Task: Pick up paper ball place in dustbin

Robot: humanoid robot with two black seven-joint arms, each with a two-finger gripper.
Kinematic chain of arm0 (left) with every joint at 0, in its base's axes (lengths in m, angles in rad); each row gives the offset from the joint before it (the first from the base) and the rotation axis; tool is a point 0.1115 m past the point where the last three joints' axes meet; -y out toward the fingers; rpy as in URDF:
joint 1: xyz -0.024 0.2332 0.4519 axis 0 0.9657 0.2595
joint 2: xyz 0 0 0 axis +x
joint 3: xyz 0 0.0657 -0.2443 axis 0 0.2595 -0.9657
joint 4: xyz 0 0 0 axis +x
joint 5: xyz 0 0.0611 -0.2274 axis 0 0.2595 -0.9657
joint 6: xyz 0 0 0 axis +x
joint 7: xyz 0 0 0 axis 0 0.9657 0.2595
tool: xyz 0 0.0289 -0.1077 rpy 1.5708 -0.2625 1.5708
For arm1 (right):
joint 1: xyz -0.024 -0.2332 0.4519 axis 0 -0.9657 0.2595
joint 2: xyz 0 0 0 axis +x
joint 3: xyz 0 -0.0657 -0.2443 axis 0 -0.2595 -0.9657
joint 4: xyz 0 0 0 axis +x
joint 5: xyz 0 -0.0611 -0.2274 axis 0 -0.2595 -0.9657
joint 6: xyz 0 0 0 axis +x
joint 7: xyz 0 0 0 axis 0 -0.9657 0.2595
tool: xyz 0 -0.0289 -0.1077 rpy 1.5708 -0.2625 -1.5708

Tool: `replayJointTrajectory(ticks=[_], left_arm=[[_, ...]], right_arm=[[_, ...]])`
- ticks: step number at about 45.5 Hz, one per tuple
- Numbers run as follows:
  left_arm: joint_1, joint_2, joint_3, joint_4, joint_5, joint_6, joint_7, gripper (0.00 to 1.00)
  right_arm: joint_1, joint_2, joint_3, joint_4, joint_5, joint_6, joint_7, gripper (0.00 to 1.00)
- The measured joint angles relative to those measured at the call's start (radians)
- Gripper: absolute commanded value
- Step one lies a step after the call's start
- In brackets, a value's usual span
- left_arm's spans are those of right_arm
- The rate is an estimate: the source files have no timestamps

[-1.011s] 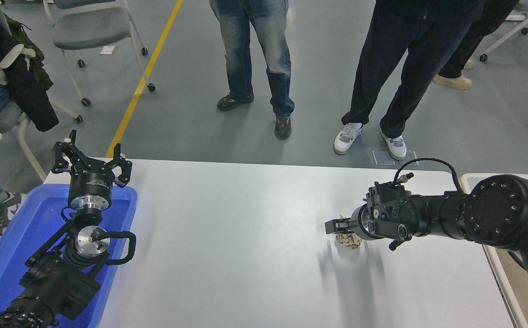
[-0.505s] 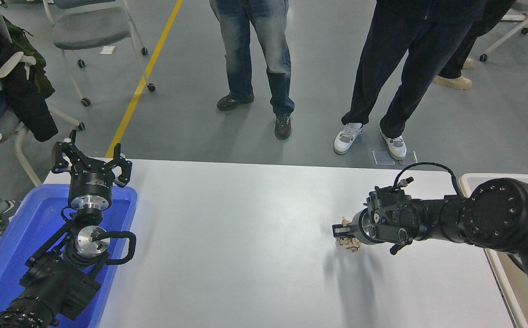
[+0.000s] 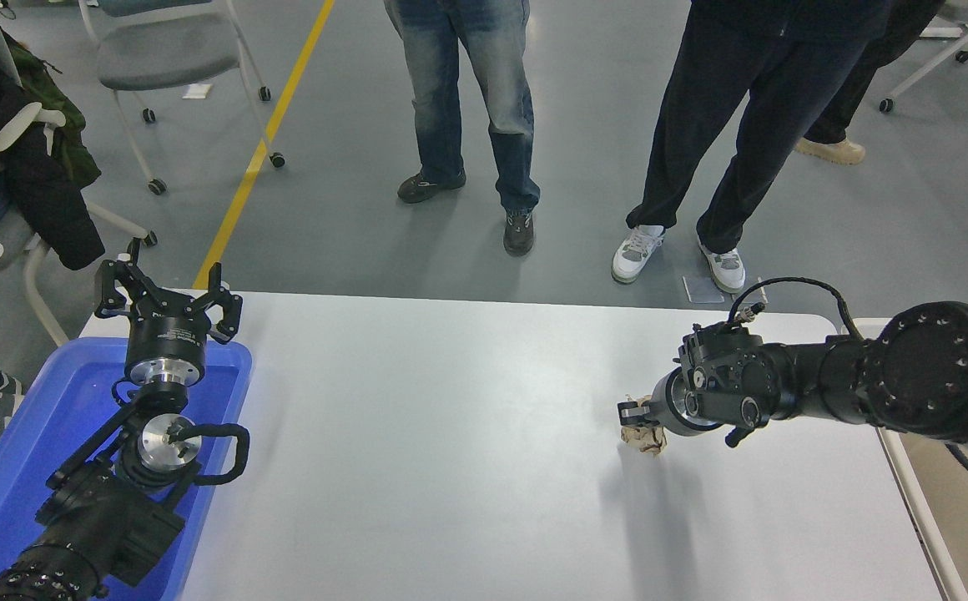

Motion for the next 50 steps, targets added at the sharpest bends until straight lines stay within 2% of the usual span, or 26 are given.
replayJointTrajectory(ticks=[18, 34, 43, 50], left_arm=[[0.000, 0.000, 0.000, 0.000, 0.000, 0.000, 0.000, 0.99], [0.000, 0.000, 0.000, 0.001, 0.000, 0.000, 0.000, 0.99], [0.000, 0.001, 0.000, 0.001, 0.000, 0.000, 0.000, 0.99], [0.000, 0.001, 0.000, 0.001, 0.000, 0.000, 0.000, 0.99]], right_arm=[[0.388, -0.218, -0.027, 0.263, -0.006, 0.205, 0.000, 0.00], [0.759, -0.324, -0.112, 0.422, -0.007, 0.408, -0.003, 0.00], [0.865, -0.346, -0.138, 0.468, -0.005, 0.438, -0.007, 0.00], [0.915, -0.386, -0.165, 0.482, -0.002, 0.403, -0.010, 0.00]])
